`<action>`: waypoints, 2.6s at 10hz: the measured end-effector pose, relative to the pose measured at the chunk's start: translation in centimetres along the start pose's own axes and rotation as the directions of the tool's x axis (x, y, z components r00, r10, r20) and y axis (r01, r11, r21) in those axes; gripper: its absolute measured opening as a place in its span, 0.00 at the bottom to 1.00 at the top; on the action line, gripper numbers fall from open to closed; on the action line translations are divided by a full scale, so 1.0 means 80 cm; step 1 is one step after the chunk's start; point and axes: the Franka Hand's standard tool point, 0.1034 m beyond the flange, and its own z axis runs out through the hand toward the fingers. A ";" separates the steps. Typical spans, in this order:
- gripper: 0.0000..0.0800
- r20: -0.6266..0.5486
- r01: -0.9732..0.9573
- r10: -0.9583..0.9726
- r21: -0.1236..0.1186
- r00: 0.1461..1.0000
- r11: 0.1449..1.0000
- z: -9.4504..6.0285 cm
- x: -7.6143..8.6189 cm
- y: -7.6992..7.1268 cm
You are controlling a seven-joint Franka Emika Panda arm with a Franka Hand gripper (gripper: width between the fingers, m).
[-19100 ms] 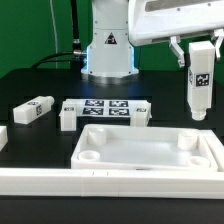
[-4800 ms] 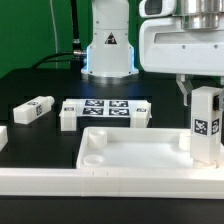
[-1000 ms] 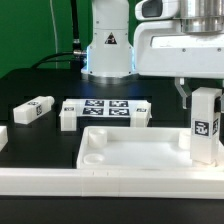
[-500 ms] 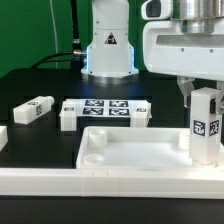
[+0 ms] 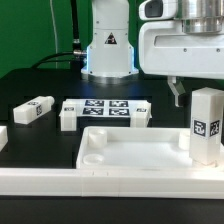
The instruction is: Assemble desk
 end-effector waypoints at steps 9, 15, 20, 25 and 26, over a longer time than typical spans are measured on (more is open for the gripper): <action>0.81 -0.012 0.726 -0.726 -0.015 0.688 0.688 0.000 0.003 0.001; 0.55 -0.006 0.812 -0.812 -0.018 0.583 0.583 0.002 0.005 0.006; 0.36 -0.008 0.762 -0.762 -0.014 0.648 0.648 0.002 0.005 0.006; 0.36 -0.013 0.391 -0.391 -0.002 0.920 0.920 0.002 0.013 0.014; 0.36 -0.013 0.284 -0.284 -0.001 0.959 0.959 0.002 0.014 0.014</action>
Offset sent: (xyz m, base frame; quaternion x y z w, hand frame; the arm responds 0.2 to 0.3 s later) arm -0.0011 0.0026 0.0032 0.0112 -0.0121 -0.2049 0.9787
